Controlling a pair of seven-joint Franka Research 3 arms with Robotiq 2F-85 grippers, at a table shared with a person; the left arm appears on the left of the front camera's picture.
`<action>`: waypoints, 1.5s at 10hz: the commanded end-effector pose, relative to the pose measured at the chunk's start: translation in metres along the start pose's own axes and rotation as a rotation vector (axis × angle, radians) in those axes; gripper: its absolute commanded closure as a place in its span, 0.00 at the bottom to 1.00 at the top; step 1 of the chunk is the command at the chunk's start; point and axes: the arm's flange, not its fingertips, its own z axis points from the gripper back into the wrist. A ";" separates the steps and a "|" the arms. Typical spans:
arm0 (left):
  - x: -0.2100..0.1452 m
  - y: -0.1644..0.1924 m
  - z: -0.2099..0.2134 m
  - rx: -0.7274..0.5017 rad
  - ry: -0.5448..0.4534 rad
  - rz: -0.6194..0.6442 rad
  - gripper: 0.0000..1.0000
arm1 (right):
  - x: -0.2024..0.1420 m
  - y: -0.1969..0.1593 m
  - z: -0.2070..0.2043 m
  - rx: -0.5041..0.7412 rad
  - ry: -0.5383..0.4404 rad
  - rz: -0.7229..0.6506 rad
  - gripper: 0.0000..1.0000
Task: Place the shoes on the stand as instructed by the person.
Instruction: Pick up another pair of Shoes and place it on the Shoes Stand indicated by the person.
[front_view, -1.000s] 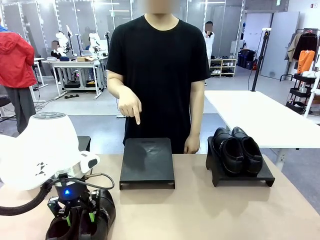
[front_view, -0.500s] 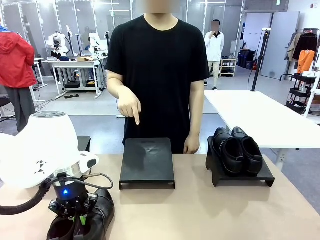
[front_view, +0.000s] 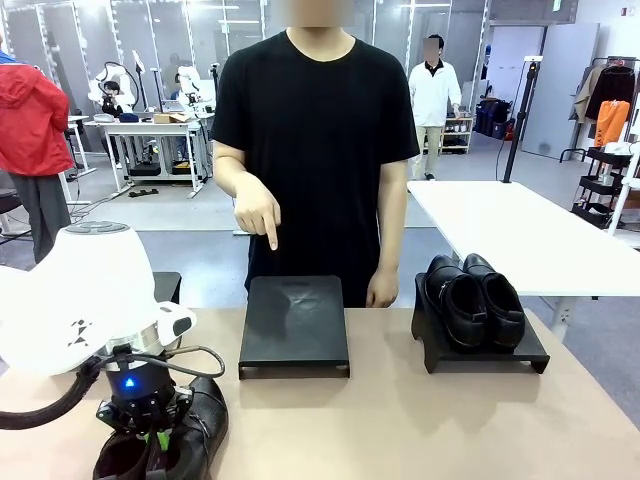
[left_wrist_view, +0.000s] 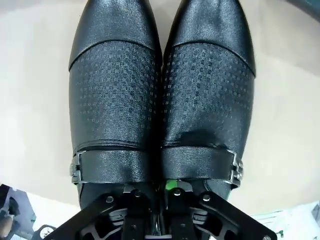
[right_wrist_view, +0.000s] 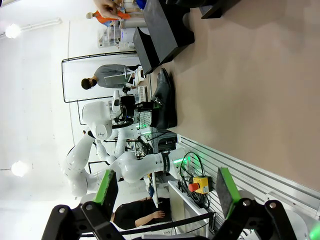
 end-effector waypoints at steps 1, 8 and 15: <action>-0.116 0.110 -0.032 0.005 -0.055 -0.027 1.00 | -0.003 0.001 0.002 0.000 0.009 0.012 0.00; -0.106 0.106 0.061 -0.119 -0.160 -0.099 1.00 | -0.003 0.001 0.002 0.000 0.009 0.012 0.00; -0.037 0.050 0.141 -0.081 -0.178 -0.099 1.00 | -0.003 0.001 0.002 0.000 0.009 0.012 0.00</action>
